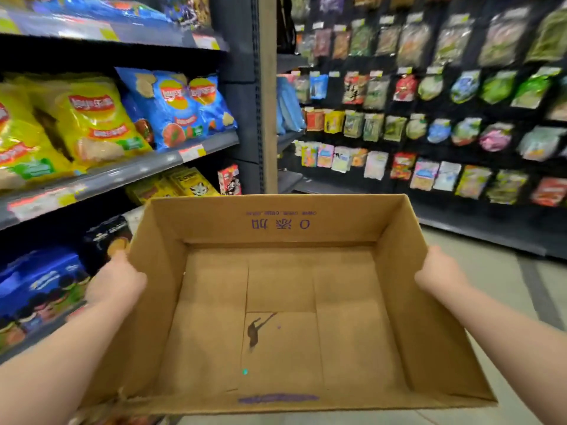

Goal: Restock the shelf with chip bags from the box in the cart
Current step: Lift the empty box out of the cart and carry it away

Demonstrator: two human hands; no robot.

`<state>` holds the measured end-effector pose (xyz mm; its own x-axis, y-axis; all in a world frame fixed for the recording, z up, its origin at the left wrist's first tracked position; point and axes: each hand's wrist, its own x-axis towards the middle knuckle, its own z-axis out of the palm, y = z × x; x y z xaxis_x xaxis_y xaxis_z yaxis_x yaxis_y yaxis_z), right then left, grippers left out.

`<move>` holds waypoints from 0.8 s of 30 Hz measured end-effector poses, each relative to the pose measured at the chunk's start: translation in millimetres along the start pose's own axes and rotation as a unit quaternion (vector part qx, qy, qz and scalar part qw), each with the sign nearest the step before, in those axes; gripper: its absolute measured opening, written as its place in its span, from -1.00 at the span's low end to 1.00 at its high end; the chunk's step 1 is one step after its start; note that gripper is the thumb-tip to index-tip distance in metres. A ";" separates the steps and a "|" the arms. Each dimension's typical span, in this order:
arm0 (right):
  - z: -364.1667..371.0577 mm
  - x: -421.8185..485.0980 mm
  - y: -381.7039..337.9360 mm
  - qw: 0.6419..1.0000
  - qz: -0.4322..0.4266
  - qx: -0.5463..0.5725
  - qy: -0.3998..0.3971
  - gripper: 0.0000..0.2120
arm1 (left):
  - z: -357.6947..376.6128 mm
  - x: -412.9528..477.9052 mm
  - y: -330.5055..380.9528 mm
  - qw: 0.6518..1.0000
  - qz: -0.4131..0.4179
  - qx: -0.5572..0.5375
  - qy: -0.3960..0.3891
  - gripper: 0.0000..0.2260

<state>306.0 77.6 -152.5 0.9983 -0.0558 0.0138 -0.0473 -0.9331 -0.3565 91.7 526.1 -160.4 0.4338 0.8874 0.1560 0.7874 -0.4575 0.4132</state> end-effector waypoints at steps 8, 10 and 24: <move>-12.8 70.2 80.1 0.994 0.102 -0.017 0.020 -0.67 | 83.2 30.9 149.4 0.992 0.114 -0.018 -0.055 -0.72; -15.5 95.6 100.3 0.992 0.116 -0.033 0.026 -0.68 | 103.0 27.2 186.1 0.991 0.120 -0.021 -0.059 -0.70; -65.2 282.4 203.9 0.989 0.137 -0.035 0.028 -0.69 | 208.3 -6.4 391.6 0.991 0.108 -0.016 -0.081 -0.69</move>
<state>576.1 -151.5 -160.5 0.9442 -0.3288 -0.0219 -0.3208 -0.9023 -0.2881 488.5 329.5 -186.5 0.6574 0.7469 0.0995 0.6553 -0.6319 0.4139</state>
